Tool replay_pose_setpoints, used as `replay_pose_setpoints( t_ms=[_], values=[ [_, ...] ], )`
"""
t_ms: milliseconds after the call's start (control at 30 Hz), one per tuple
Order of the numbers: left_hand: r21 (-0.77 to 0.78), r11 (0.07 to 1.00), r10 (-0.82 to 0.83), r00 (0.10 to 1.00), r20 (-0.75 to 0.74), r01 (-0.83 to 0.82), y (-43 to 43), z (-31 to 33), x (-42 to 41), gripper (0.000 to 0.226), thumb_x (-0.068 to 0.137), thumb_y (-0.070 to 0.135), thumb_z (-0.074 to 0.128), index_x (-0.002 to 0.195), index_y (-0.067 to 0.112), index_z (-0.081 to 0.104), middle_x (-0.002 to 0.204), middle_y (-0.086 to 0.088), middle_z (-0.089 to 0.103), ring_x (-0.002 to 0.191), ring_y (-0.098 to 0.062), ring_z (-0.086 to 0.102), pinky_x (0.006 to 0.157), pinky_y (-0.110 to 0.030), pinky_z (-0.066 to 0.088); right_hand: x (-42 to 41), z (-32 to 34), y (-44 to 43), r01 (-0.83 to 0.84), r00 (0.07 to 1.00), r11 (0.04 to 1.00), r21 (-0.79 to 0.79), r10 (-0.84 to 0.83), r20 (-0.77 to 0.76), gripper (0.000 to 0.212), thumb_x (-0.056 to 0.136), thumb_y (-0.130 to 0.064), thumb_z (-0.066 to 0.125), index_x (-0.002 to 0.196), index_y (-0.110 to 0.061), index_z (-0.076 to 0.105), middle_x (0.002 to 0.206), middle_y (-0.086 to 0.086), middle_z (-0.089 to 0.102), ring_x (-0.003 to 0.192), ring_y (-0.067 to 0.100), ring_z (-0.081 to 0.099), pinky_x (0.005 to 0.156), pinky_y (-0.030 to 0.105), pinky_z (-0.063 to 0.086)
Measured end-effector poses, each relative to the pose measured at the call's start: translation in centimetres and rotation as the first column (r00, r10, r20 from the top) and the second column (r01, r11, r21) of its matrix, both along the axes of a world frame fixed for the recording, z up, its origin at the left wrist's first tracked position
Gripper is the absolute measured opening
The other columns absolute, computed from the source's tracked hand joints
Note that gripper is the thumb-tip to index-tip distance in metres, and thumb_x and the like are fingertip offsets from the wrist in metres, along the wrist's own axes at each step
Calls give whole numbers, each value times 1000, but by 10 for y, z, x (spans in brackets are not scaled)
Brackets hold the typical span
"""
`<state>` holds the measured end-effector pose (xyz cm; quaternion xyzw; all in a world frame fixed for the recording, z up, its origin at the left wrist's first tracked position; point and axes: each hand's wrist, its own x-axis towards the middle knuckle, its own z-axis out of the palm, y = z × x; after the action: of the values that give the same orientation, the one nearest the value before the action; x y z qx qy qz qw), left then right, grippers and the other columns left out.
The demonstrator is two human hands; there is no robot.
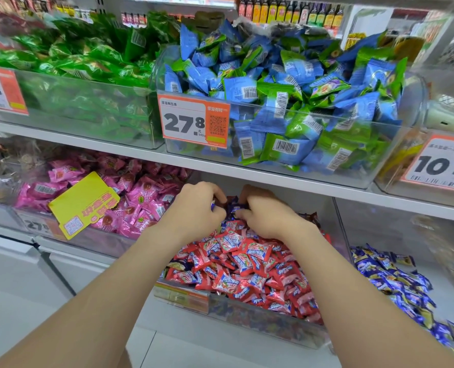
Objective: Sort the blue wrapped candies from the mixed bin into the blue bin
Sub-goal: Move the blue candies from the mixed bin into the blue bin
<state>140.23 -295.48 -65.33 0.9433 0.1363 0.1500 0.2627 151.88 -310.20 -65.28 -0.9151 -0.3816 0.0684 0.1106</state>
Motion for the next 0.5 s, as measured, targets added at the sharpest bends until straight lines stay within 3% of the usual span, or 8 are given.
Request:
replay_pose_setpoints(
  t_ms=[67, 133, 200, 233, 333, 433, 500],
  values=[
    [36, 999, -25, 1000, -18, 26, 0, -5, 4, 11, 95, 33, 65, 91, 28, 72, 81, 3, 68, 65, -15, 62, 62, -29, 46, 3, 0, -11, 58, 998, 997, 59, -59, 6, 23, 102, -35, 64, 111, -18, 51, 108, 8, 57, 102, 33, 58, 84, 43, 52],
    [49, 998, -41, 996, -81, 45, 2, -11, 11, 15, 95, 40, 68, 86, 30, 74, 87, 1, 72, 71, -17, 65, 66, -32, 50, 6, -3, -21, 90, 996, 991, 95, -92, 14, 21, 101, -33, 64, 118, -24, 55, 114, 6, 60, 109, 33, 60, 90, 44, 54],
    [111, 991, -50, 982, -185, 71, 1, -15, 16, 12, 95, 30, 67, 103, 33, 76, 113, -2, 72, 93, -24, 70, 80, -39, 59, 6, -4, -28, 65, 998, 991, 117, -65, 0, 33, 100, -32, 63, 132, -35, 55, 132, 2, 61, 119, 29, 60, 98, 43, 53],
    [154, 983, -62, 966, -250, 103, 0, -16, 19, 25, 94, 24, 66, 116, 33, 74, 126, -5, 68, 107, -28, 68, 90, -44, 59, 6, -4, -30, 51, 999, 992, 114, -52, 4, 35, 100, -33, 62, 134, -40, 55, 135, 0, 62, 120, 28, 60, 98, 42, 54],
    [230, 961, -48, 916, -397, 151, -2, -20, 27, 43, 92, 19, 65, 133, 32, 66, 139, -9, 56, 124, -35, 59, 104, -50, 53, 7, -6, -36, 45, 999, 993, 108, -46, 3, 23, 101, -38, 59, 124, -40, 54, 118, 2, 65, 107, 30, 62, 87, 41, 55],
    [249, 956, -44, 911, -409, 157, -3, -19, 30, 30, 91, 26, 71, 120, 34, 70, 133, -5, 59, 122, -32, 61, 103, -48, 53, 7, -7, -43, 58, 998, 989, 133, -56, -17, 22, 101, -43, 62, 119, -37, 54, 92, -6, 56, 97, 28, 60, 78, 38, 49],
    [231, 963, -41, 922, -386, 139, -3, -15, 29, 13, 88, 26, 77, 94, 35, 69, 124, 0, 65, 109, -28, 66, 95, -43, 57, 8, -7, -49, 68, 997, 981, 182, -62, -38, 22, 99, -43, 65, 118, -36, 56, 93, -7, 58, 96, 24, 60, 80, 37, 50]
  ],
)
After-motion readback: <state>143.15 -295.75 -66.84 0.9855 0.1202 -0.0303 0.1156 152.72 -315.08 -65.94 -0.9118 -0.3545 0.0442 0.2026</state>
